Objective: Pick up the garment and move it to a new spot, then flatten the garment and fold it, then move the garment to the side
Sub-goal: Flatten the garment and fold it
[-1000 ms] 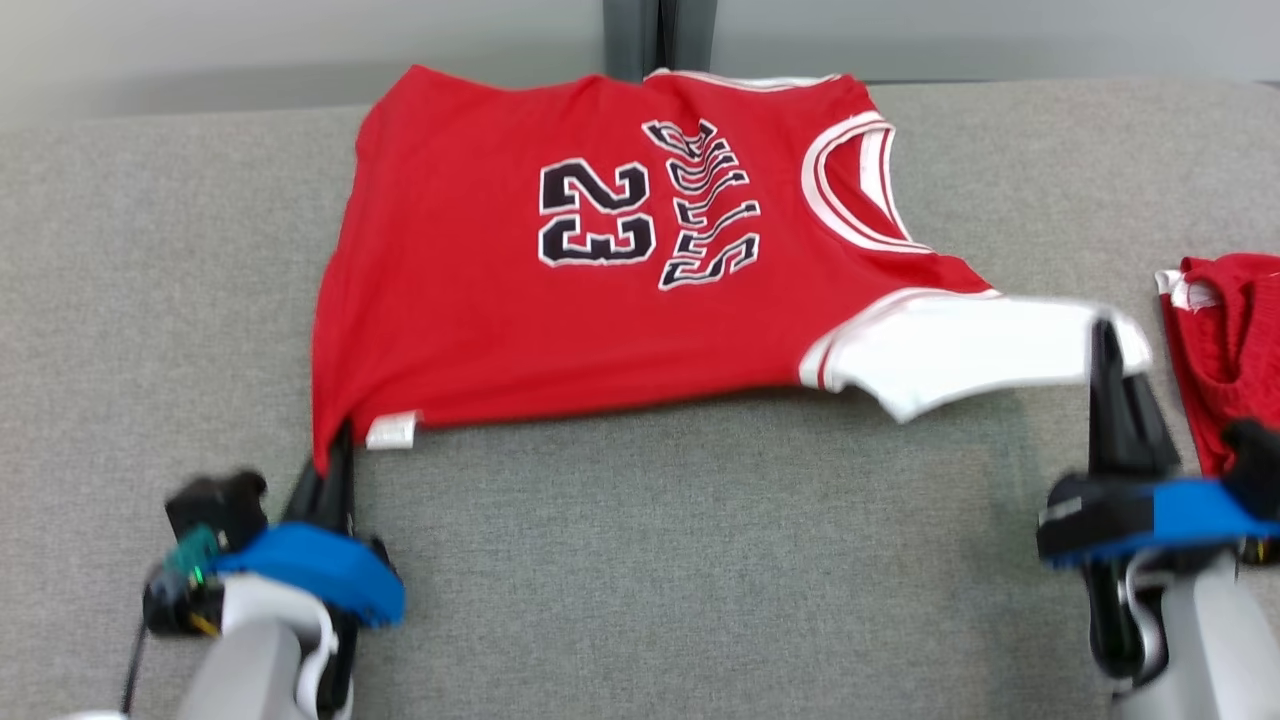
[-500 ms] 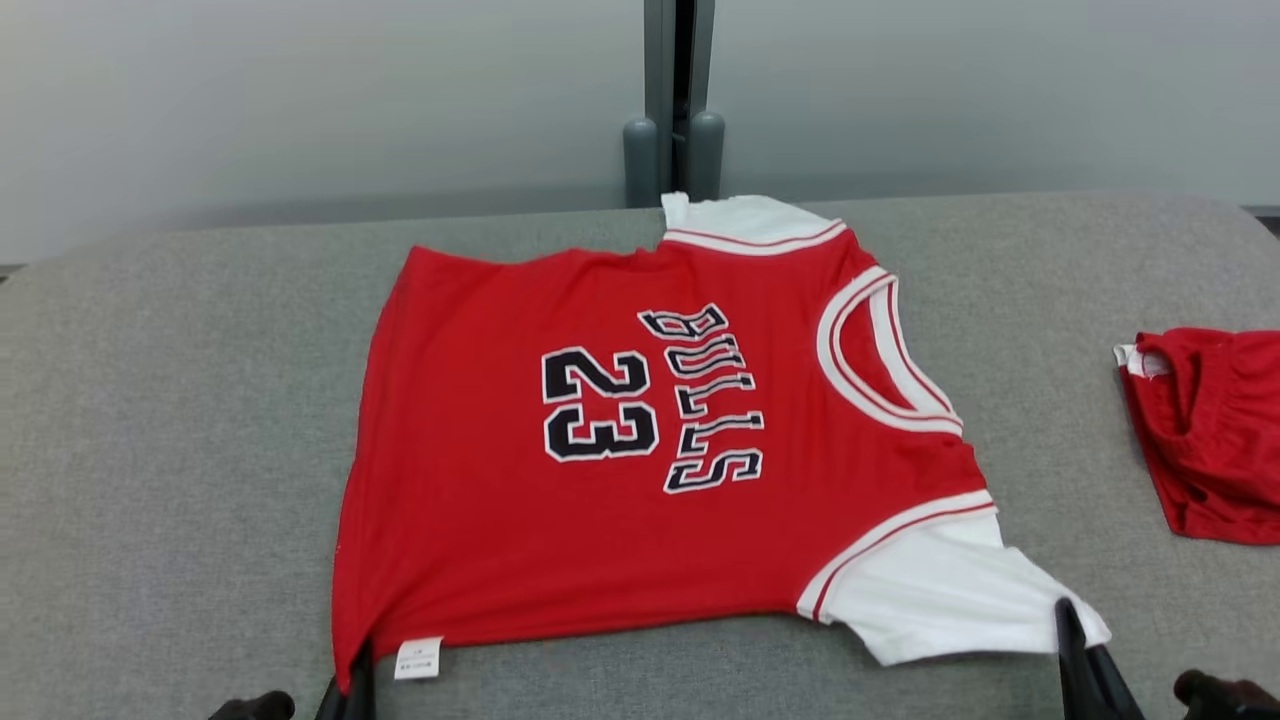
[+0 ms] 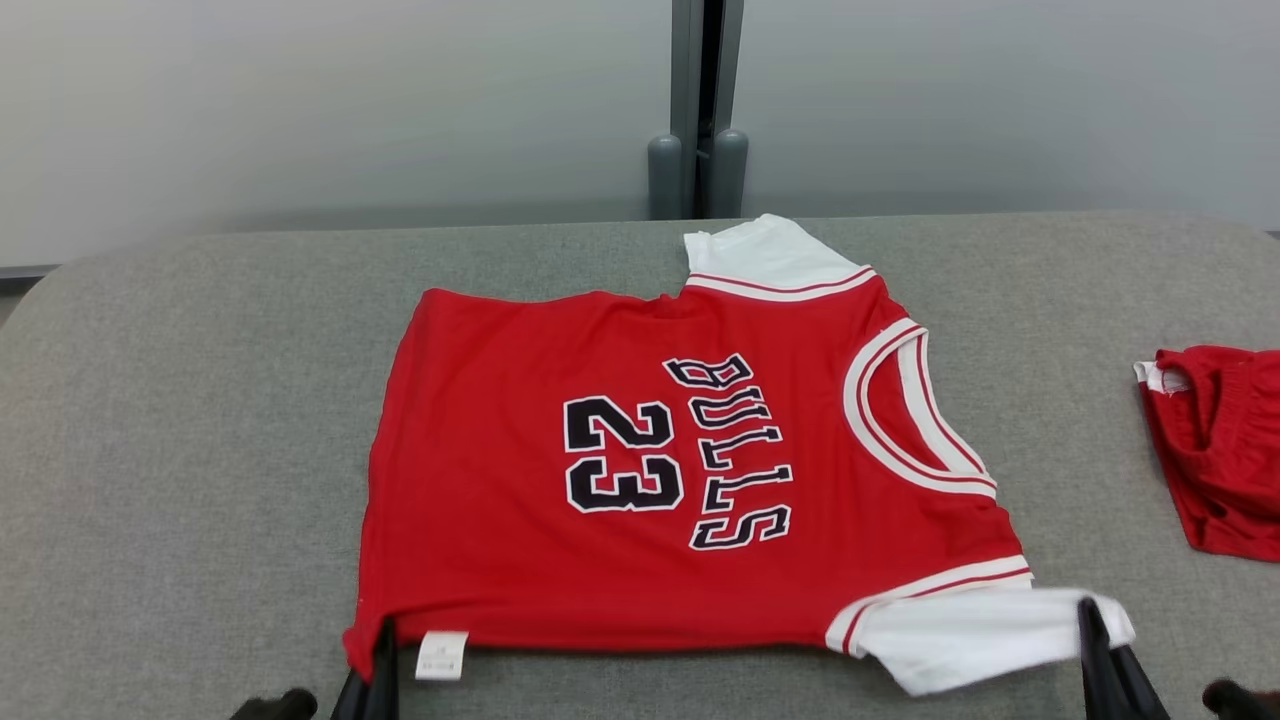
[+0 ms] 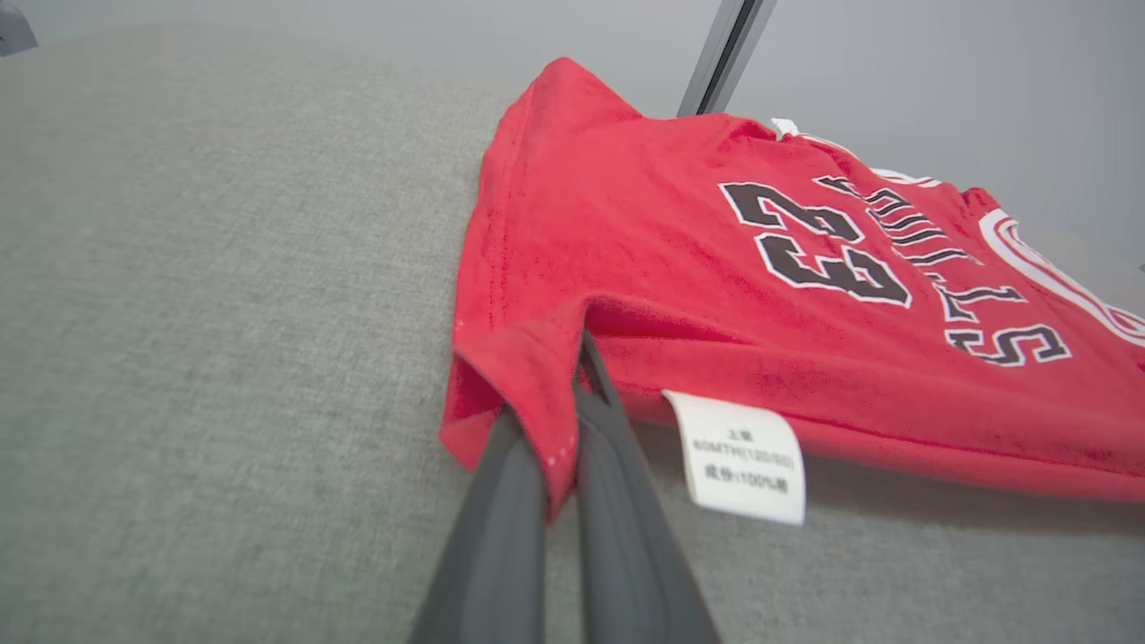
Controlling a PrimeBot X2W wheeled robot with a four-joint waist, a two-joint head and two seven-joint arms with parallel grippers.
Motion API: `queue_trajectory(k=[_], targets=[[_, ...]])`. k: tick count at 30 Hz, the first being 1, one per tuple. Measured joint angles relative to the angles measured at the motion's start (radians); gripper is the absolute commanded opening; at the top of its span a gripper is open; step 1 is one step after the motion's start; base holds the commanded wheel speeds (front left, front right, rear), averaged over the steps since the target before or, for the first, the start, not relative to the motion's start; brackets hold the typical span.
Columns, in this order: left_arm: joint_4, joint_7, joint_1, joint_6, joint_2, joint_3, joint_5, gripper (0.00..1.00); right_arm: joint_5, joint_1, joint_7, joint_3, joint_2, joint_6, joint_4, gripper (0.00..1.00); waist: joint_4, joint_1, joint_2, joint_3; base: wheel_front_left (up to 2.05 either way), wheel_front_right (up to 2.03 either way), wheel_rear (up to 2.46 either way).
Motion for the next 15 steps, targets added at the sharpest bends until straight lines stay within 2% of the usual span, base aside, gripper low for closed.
queue_trajectory(k=[6,15], targets=[[-0.016,0.0,-0.118,0.0,-0.003,-0.047,-0.002,0.0,0.016,-0.171,-0.001,0.008,0.008,-0.001,0.009,0.0,0.015,0.0002,0.0,0.035,0.0,0.0,0.0],[0.054,0.0,-0.275,0.0,-0.005,-0.071,-0.038,0.0,-0.026,-0.402,-0.001,-0.003,0.009,-0.001,0.137,0.0,0.028,0.0003,0.0,0.104,0.0,0.0,0.0]])
